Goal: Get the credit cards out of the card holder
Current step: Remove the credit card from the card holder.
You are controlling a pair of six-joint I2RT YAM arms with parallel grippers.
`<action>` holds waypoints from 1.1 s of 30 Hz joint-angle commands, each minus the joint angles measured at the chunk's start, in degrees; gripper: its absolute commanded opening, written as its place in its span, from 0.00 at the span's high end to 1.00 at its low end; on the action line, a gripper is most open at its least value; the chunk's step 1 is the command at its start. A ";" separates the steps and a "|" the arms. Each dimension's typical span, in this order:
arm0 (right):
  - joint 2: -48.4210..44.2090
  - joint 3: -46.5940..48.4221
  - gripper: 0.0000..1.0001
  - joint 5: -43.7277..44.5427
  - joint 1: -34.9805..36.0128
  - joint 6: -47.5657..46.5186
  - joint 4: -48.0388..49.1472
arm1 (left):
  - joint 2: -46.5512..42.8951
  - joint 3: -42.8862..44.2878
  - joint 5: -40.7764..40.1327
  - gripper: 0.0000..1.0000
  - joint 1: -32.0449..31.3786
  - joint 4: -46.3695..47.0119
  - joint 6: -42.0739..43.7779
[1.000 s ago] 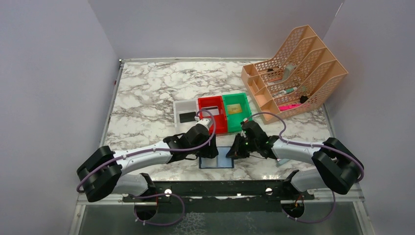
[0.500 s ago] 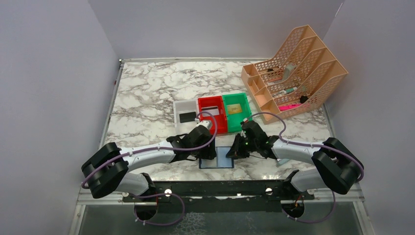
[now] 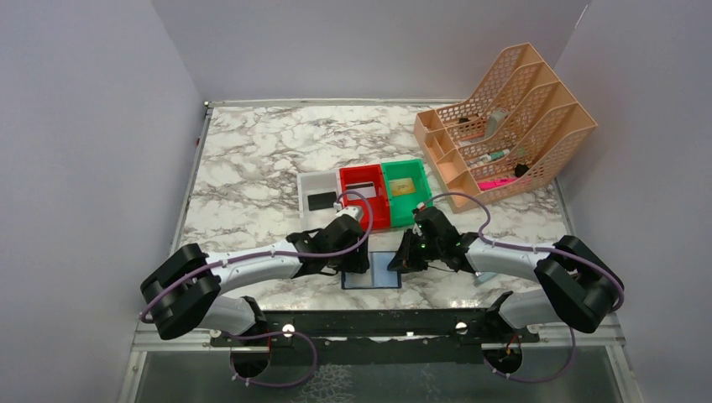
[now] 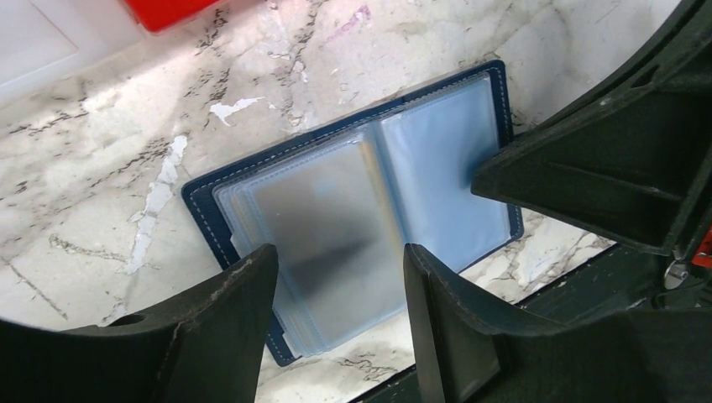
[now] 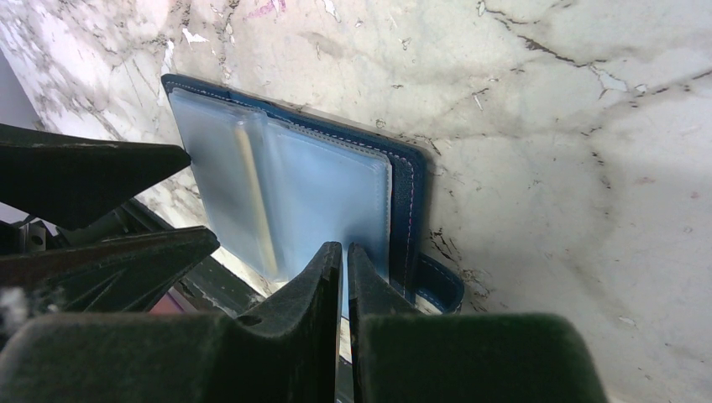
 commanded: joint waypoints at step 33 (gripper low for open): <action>1.15 -0.80 0.87 1.53 0.12 -0.87 -2.13 | -0.66 2.90 6.47 0.41 0.09 4.66 1.61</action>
